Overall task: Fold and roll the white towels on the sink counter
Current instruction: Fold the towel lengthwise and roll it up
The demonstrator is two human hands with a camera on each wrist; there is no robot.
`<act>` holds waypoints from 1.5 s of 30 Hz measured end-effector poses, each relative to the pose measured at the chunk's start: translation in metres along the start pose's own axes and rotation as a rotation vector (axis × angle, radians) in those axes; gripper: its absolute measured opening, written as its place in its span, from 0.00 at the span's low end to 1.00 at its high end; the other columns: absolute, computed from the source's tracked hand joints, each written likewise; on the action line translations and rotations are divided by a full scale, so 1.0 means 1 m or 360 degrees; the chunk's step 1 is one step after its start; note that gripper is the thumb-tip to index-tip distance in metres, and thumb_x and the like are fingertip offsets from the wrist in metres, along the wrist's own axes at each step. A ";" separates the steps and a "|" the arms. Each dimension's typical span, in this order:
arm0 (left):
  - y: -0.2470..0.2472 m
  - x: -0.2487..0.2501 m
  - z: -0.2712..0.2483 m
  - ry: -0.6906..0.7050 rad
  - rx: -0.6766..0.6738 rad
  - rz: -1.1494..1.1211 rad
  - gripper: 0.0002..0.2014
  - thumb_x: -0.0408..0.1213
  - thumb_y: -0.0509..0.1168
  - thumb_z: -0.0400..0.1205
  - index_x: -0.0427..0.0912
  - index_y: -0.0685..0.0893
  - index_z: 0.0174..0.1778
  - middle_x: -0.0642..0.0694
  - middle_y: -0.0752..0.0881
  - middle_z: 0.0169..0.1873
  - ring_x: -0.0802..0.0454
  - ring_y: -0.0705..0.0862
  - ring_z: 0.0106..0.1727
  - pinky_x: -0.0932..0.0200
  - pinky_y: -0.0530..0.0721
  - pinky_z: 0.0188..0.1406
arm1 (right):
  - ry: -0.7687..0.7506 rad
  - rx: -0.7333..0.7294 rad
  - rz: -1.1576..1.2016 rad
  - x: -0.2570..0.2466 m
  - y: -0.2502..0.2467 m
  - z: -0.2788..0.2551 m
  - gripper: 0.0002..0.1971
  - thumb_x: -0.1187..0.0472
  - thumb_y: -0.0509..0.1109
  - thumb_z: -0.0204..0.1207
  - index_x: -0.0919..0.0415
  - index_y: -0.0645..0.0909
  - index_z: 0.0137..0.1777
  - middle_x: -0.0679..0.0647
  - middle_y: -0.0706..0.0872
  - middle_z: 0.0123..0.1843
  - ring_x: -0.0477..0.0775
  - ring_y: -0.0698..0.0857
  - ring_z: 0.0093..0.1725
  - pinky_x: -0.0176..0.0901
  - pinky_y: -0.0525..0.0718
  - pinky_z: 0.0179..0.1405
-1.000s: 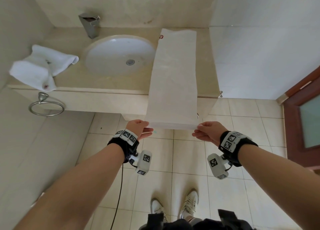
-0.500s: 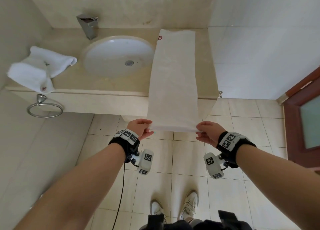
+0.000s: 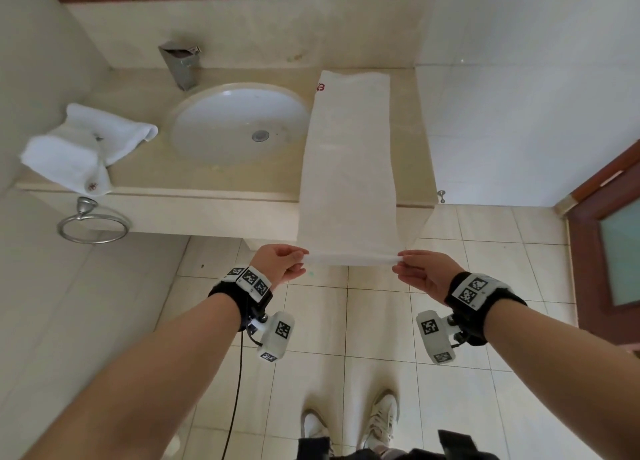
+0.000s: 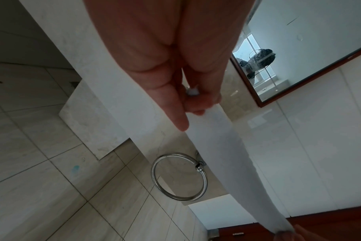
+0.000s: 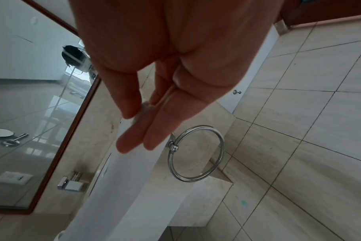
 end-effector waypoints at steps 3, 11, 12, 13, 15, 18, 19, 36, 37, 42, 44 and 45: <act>0.000 0.002 0.000 0.0006 0.0010 0.0019 0.08 0.23 0.61 0.82 0.34 0.86 0.43 0.44 0.78 0.24 0.52 0.79 0.32 0.54 0.90 0.46 | -0.0005 0.0010 -0.0011 0.001 0.000 -0.001 0.04 0.69 0.66 0.80 0.68 0.82 0.51 0.60 0.90 0.33 0.50 0.91 0.32 0.40 0.91 0.34; -0.001 0.004 -0.003 -0.0011 -0.0046 -0.0226 0.04 0.24 0.63 0.82 0.29 0.83 0.46 0.41 0.79 0.28 0.57 0.82 0.25 0.54 0.91 0.40 | -0.0093 0.0115 -0.0061 0.007 0.000 0.004 0.11 0.59 0.67 0.82 0.70 0.80 0.47 0.59 0.85 0.34 0.48 0.88 0.27 0.37 0.88 0.28; -0.002 0.004 -0.005 -0.0020 -0.0080 -0.0231 0.03 0.23 0.64 0.81 0.29 0.83 0.47 0.41 0.80 0.28 0.57 0.83 0.25 0.54 0.91 0.41 | -0.0092 0.0108 -0.0072 0.008 0.000 0.004 0.11 0.59 0.66 0.82 0.69 0.79 0.48 0.59 0.85 0.35 0.48 0.88 0.27 0.38 0.88 0.28; -0.002 0.005 -0.006 -0.0028 -0.0118 -0.0223 0.04 0.22 0.64 0.80 0.29 0.83 0.48 0.42 0.82 0.28 0.56 0.84 0.26 0.54 0.91 0.42 | -0.0091 0.0098 -0.0081 0.008 0.000 0.004 0.11 0.59 0.66 0.82 0.69 0.79 0.48 0.59 0.85 0.36 0.48 0.88 0.27 0.38 0.88 0.27; -0.002 0.006 -0.007 -0.0036 -0.0172 -0.0160 0.07 0.19 0.65 0.78 0.30 0.83 0.49 0.42 0.84 0.28 0.54 0.86 0.27 0.52 0.90 0.45 | -0.0091 0.0082 -0.0101 0.008 -0.001 0.004 0.10 0.59 0.65 0.83 0.68 0.79 0.48 0.60 0.84 0.36 0.48 0.88 0.27 0.38 0.88 0.27; -0.003 0.007 -0.006 0.0005 -0.0150 0.0101 0.06 0.21 0.66 0.79 0.32 0.85 0.49 0.41 0.83 0.31 0.54 0.86 0.28 0.53 0.90 0.45 | -0.0085 0.0079 -0.0126 0.007 -0.001 0.004 0.10 0.59 0.65 0.83 0.67 0.78 0.49 0.60 0.85 0.37 0.49 0.89 0.27 0.39 0.89 0.28; -0.004 0.008 -0.005 0.0032 -0.0124 0.0198 0.04 0.23 0.66 0.80 0.32 0.85 0.48 0.41 0.82 0.31 0.54 0.84 0.28 0.54 0.90 0.44 | -0.0083 0.0076 -0.0127 0.007 -0.001 0.004 0.10 0.59 0.65 0.83 0.67 0.78 0.49 0.60 0.85 0.37 0.49 0.89 0.28 0.40 0.89 0.29; 0.004 0.006 0.001 -0.0136 0.0227 0.0007 0.07 0.24 0.63 0.81 0.38 0.75 0.39 0.37 0.79 0.30 0.51 0.75 0.26 0.56 0.88 0.30 | 0.0047 0.0244 -0.0165 0.003 0.011 0.010 0.02 0.69 0.68 0.79 0.65 0.78 0.49 0.60 0.80 0.41 0.51 0.81 0.33 0.48 0.91 0.40; 0.004 0.007 0.003 -0.0140 0.0242 0.0015 0.07 0.25 0.64 0.81 0.40 0.75 0.40 0.39 0.78 0.28 0.52 0.76 0.26 0.55 0.90 0.32 | 0.0053 0.0227 -0.0158 0.003 0.013 0.009 0.03 0.69 0.68 0.79 0.64 0.78 0.50 0.60 0.80 0.42 0.50 0.81 0.33 0.47 0.91 0.40; 0.000 0.006 0.006 -0.0151 0.0175 -0.0153 0.03 0.30 0.66 0.82 0.34 0.82 0.46 0.43 0.76 0.27 0.56 0.78 0.27 0.55 0.91 0.40 | 0.0127 0.0198 0.0012 0.000 0.009 0.008 0.09 0.67 0.71 0.78 0.67 0.80 0.57 0.61 0.82 0.46 0.49 0.83 0.37 0.41 0.90 0.29; -0.001 0.006 0.006 -0.0133 0.0149 -0.0202 0.04 0.31 0.66 0.82 0.32 0.82 0.48 0.43 0.77 0.27 0.58 0.80 0.26 0.55 0.91 0.41 | 0.0144 0.0186 0.0065 -0.002 0.008 0.008 0.08 0.67 0.70 0.78 0.68 0.80 0.56 0.61 0.82 0.46 0.50 0.83 0.38 0.41 0.90 0.29; -0.001 0.006 0.006 -0.0127 0.0133 -0.0228 0.05 0.30 0.66 0.82 0.31 0.82 0.49 0.43 0.77 0.27 0.58 0.81 0.26 0.55 0.91 0.41 | 0.0153 0.0172 0.0084 -0.002 0.009 0.008 0.07 0.68 0.69 0.79 0.68 0.79 0.54 0.61 0.82 0.45 0.50 0.83 0.38 0.41 0.90 0.29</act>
Point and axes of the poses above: each hand's wrist, its own z-axis towards the middle knuckle, its own y-axis out of the palm, x = y × z, the point moved 3 cm from there along z, towards the middle knuckle
